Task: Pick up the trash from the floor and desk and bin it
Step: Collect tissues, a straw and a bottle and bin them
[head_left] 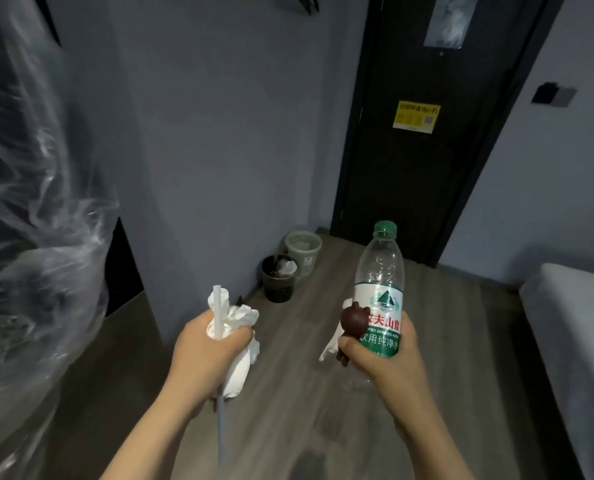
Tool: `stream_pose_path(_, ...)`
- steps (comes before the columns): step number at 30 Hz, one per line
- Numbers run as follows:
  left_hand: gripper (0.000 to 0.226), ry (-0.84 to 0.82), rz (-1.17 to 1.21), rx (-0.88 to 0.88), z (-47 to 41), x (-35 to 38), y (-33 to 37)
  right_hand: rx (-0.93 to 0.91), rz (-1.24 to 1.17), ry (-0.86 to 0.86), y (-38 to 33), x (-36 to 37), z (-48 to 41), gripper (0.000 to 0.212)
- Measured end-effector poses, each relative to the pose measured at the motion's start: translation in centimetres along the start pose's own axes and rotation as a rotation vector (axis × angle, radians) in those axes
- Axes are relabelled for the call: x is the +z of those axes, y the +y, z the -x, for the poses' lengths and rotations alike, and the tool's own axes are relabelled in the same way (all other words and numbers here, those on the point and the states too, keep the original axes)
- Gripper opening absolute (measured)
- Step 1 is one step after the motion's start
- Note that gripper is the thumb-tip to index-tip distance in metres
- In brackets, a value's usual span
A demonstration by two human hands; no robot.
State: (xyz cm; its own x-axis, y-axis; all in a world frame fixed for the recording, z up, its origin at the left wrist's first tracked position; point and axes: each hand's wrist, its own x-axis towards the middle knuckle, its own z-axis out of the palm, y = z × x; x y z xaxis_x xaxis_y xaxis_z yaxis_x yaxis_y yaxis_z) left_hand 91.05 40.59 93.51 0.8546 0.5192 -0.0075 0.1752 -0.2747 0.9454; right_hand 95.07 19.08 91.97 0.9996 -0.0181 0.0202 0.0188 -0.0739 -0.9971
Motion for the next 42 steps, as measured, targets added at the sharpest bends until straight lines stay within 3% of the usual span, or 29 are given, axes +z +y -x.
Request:
stream_pose_path(8, 0.018, -0.056, -0.020, -0.013, -10.6, 7.2, 1.5, 0.052, -0.021, -0.016, 1.9, -1.1, -13.1, 0.068)
stream_pose_path(16, 0.032, -0.139, 0.026, -0.051, -25.4, 12.4, 1.6, 0.058, 0.014, -0.033, 2.8, 2.2, -27.4, 0.059)
stream_pose_path(21, 0.026, -0.142, 0.109, -0.100, -35.8, 14.0, 2.3, 0.038, 0.087, -0.086, 1.6, 5.6, -37.2, 0.046)
stream_pose_path(27, 0.019, -0.158, 0.059, -0.142, -46.7, 17.7, 1.8, 0.082, 0.161, -0.070, 3.4, 8.0, -47.8, 0.048)
stream_pose_path(33, 0.022, -0.105, 0.119, -0.212, -54.5, 21.9, 0.7, 0.193, 0.206, -0.069, 5.7, 7.9, -57.0, 0.059)
stream_pose_path(37, 0.009, -0.011, 0.066, -0.165, -60.8, 26.4, 2.1, 0.165, 0.159, -0.133, 6.6, 8.3, -66.4, 0.045)
stream_pose_path(42, 0.011, 0.059, -0.062, -0.143, -67.3, 30.9, 3.4, 0.183, 0.163, -0.216, 6.6, 8.9, -76.4, 0.046)
